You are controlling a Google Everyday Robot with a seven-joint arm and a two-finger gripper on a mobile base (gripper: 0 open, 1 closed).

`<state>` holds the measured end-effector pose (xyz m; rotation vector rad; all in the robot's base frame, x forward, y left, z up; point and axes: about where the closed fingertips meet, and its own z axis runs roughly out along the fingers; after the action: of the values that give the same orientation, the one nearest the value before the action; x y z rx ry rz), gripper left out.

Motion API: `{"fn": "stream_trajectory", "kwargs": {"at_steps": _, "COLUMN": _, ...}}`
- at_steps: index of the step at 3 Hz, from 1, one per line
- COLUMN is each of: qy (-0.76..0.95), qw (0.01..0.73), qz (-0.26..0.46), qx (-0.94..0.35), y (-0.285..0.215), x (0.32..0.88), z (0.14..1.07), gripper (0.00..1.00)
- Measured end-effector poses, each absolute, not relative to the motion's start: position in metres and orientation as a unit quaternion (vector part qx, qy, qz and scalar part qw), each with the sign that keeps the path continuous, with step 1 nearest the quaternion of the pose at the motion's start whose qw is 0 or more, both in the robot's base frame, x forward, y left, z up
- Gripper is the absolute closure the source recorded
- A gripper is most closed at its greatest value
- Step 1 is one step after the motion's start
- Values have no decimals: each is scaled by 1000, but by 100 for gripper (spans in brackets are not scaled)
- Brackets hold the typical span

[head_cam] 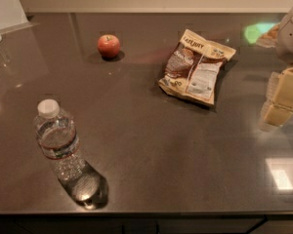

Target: Pick apple

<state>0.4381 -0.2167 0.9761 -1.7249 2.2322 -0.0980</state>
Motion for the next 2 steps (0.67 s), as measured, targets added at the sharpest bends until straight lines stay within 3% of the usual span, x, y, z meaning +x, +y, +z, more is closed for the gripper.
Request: {"fn": "stream_trajectory", "kwargs": {"at_steps": 2, "qy": 777, "qw": 175, "qz": -24, "qx": -605, "y": -207, "x": 450, "z": 978, "gripper": 0}}
